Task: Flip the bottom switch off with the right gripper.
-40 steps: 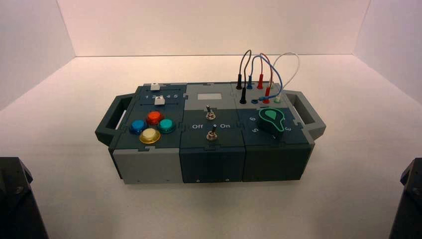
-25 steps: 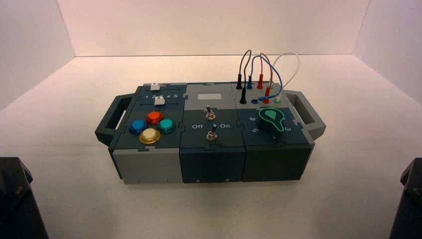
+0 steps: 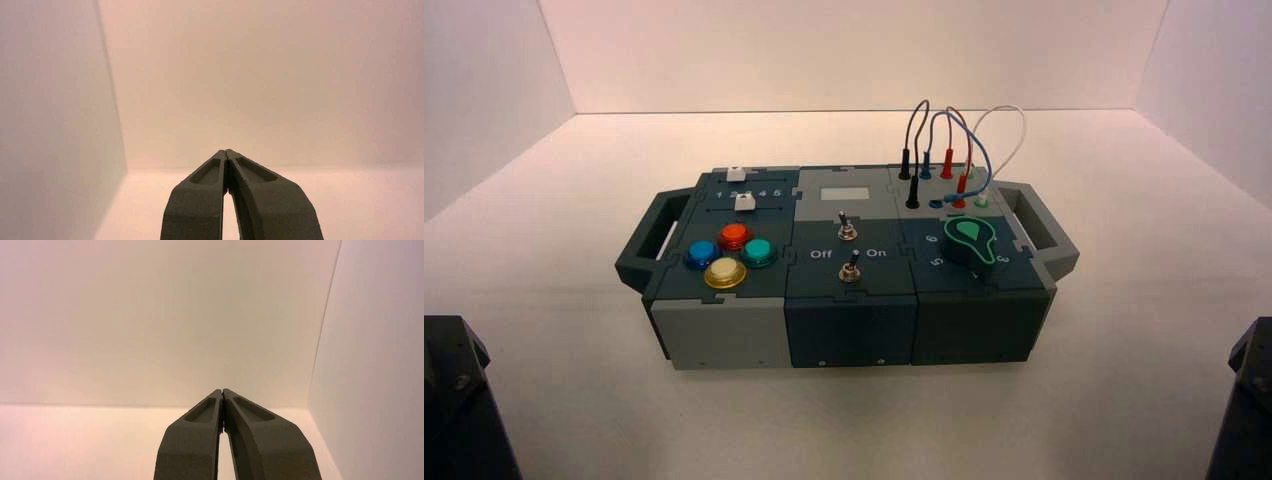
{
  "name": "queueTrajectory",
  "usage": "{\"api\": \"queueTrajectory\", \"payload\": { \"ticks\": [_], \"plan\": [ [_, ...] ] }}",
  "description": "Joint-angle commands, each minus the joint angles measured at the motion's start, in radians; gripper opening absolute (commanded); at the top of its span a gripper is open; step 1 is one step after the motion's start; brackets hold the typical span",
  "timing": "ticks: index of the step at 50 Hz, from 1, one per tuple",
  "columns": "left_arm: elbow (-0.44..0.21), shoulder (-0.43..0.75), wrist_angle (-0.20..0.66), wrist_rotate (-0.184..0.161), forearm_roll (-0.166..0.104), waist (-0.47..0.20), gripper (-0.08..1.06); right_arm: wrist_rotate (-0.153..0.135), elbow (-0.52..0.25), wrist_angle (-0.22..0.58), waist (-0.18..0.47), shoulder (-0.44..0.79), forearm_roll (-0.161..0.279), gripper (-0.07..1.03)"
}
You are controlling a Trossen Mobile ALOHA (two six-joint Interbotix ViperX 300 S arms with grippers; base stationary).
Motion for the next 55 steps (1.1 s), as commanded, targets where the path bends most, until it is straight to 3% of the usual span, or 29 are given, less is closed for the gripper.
{"api": "queueTrajectory", "payload": {
  "ticks": [1,10,17,22,32,43,55],
  "plan": [
    [-0.064,0.020,0.153,0.015,0.002,-0.066,-0.03,0.002,-0.048,0.049,0.018,0.006,0.002,-0.02],
    [-0.110,0.092,0.368,0.014,-0.003,-0.176,-0.03,0.000,-0.069,0.114,0.067,0.023,0.002,-0.02],
    [-0.130,0.199,0.528,0.009,-0.015,-0.250,-0.03,0.003,-0.089,0.192,0.150,0.057,0.006,-0.03],
    [-0.137,0.279,0.595,0.002,-0.031,-0.282,-0.03,0.006,-0.118,0.259,0.215,0.091,0.023,-0.03],
    [-0.169,0.420,0.667,-0.005,-0.083,-0.330,-0.03,0.011,-0.158,0.350,0.316,0.156,0.114,-0.03],
    [-0.215,0.563,0.739,-0.011,-0.155,-0.342,-0.03,0.009,-0.195,0.459,0.396,0.213,0.135,-0.03],
    [-0.238,0.704,0.769,-0.028,-0.172,-0.344,-0.03,0.011,-0.216,0.554,0.446,0.261,0.173,-0.03]
  ]
}}
